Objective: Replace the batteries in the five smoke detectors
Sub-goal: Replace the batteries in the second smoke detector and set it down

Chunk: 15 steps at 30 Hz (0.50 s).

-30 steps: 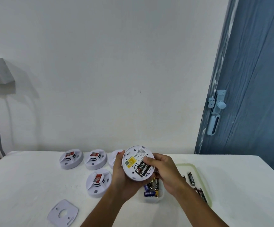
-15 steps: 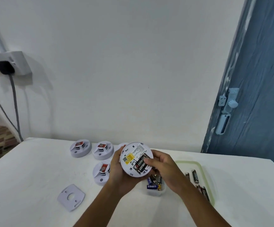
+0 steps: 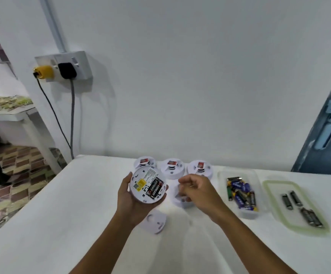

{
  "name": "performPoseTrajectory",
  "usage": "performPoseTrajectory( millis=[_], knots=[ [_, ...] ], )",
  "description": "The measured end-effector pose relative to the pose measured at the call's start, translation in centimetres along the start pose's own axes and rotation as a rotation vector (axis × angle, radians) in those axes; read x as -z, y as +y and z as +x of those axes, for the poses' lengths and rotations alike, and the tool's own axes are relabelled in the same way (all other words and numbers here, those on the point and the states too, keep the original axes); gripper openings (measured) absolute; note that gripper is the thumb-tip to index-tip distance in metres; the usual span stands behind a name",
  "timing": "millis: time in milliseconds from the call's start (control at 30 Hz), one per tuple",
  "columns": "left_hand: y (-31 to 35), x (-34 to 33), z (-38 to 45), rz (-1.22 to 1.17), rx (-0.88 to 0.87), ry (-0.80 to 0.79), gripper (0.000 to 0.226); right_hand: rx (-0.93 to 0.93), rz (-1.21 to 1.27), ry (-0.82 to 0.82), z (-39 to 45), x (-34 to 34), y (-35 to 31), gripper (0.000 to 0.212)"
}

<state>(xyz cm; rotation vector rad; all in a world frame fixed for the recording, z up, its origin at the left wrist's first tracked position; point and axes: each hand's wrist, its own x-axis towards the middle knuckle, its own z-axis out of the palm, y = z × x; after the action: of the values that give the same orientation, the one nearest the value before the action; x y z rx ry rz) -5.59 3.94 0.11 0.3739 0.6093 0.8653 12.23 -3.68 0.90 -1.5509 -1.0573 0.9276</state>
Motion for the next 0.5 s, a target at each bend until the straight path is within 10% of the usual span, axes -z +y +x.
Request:
performPoseTrajectory(
  millis=[300, 500],
  knots=[
    [3.6, 10.8, 0.3, -0.011, 0.055, -0.075, 0.079, 0.157, -0.986, -0.283, -1.2, -10.5, 3.3, 0.047],
    [3.7, 12.0, 1.0, -0.054, 0.030, -0.160, 0.084, 0.205, -1.211, -0.318, -0.9, -11.5, 3.3, 0.030]
  ],
)
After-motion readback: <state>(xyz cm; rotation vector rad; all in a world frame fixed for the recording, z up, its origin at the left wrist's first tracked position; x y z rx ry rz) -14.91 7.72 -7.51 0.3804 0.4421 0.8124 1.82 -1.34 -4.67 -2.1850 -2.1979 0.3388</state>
